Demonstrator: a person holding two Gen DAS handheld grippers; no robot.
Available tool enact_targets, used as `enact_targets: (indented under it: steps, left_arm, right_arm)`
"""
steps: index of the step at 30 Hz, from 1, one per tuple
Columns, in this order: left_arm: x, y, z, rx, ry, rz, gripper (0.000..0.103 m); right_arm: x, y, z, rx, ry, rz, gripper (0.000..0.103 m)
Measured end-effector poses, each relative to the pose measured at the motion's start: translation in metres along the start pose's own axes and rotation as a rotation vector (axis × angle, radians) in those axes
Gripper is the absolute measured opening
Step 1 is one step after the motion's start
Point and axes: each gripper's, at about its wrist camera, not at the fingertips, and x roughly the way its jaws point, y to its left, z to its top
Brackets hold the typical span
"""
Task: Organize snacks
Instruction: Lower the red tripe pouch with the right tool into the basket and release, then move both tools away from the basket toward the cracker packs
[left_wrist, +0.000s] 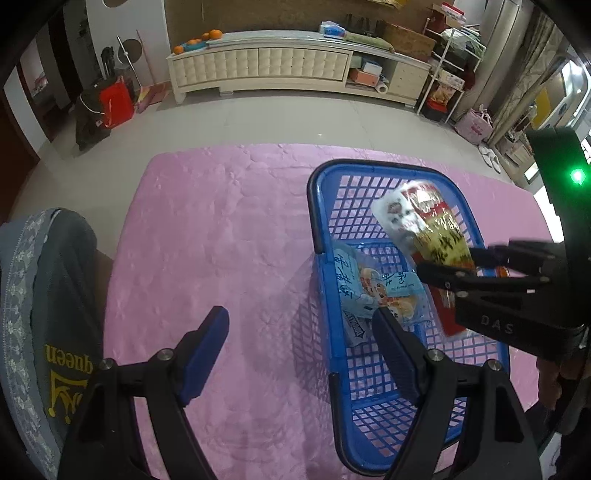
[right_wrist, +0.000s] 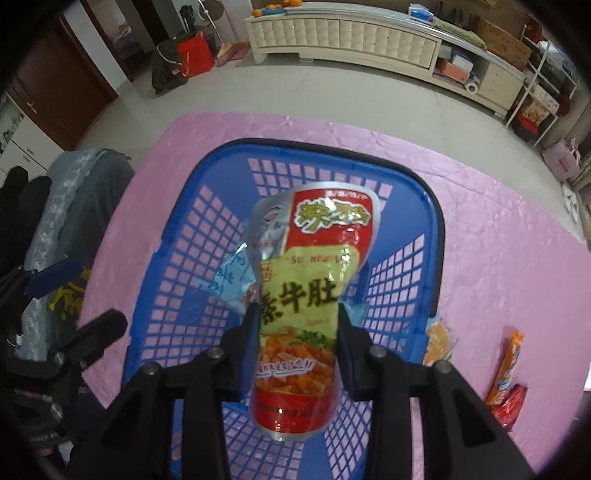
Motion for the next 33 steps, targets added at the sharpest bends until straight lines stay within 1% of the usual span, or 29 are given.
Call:
enact_targets:
  steps: [1,2,3,4,6,9,14,17,20,24,28,33]
  left_arm:
    - [0.002,0.0,0.0,0.002,0.002,-0.005,0.078]
    - [0.004,-0.001,-0.001,0.006,0.003,-0.008,0.078]
    - [0.004,0.0,-0.003,0.011,0.002,-0.01,0.078]
    - [0.005,-0.002,-0.005,0.018,0.001,-0.012,0.078]
    - [0.005,-0.005,-0.006,0.024,-0.002,-0.015,0.078]
    - [0.004,-0.009,-0.009,0.02,0.001,-0.027,0.078]
    - [-0.007,-0.019,-0.012,0.029,-0.011,-0.026,0.078]
    - [-0.015,-0.024,-0.013,0.021,-0.02,-0.028,0.078]
    - [-0.023,-0.032,-0.014,0.022,-0.019,-0.029,0.078]
    - [-0.034,-0.042,-0.018,0.029,-0.027,-0.027,0.078]
    - [-0.048,-0.06,-0.025,0.053,-0.039,-0.024,0.078]
    - [-0.065,-0.085,-0.029,0.082,-0.059,-0.028,0.078]
  right_arm:
    - [-0.001,0.007,0.001,-0.053,-0.024,-0.071,0.055]
    - [-0.004,0.012,0.002,-0.103,-0.048,-0.133,0.059]
    - [-0.006,0.015,0.002,-0.132,-0.058,-0.168,0.071]
    - [-0.007,0.017,0.002,-0.153,-0.062,-0.194,0.081]
    - [-0.011,0.016,0.0,-0.146,-0.062,-0.197,0.086]
    - [-0.018,0.008,-0.005,-0.1,-0.044,-0.161,0.086]
    - [-0.032,-0.007,-0.017,-0.019,-0.023,-0.099,0.086]
    - [-0.043,-0.011,-0.024,-0.006,-0.028,-0.092,0.086]
    - [-0.054,-0.014,-0.034,-0.018,-0.025,-0.097,0.086]
    - [-0.071,-0.021,-0.044,-0.016,-0.045,-0.094,0.086]
    - [-0.087,-0.033,-0.056,0.016,-0.061,-0.071,0.086]
    - [-0.106,-0.049,-0.074,0.053,-0.088,-0.067,0.086]
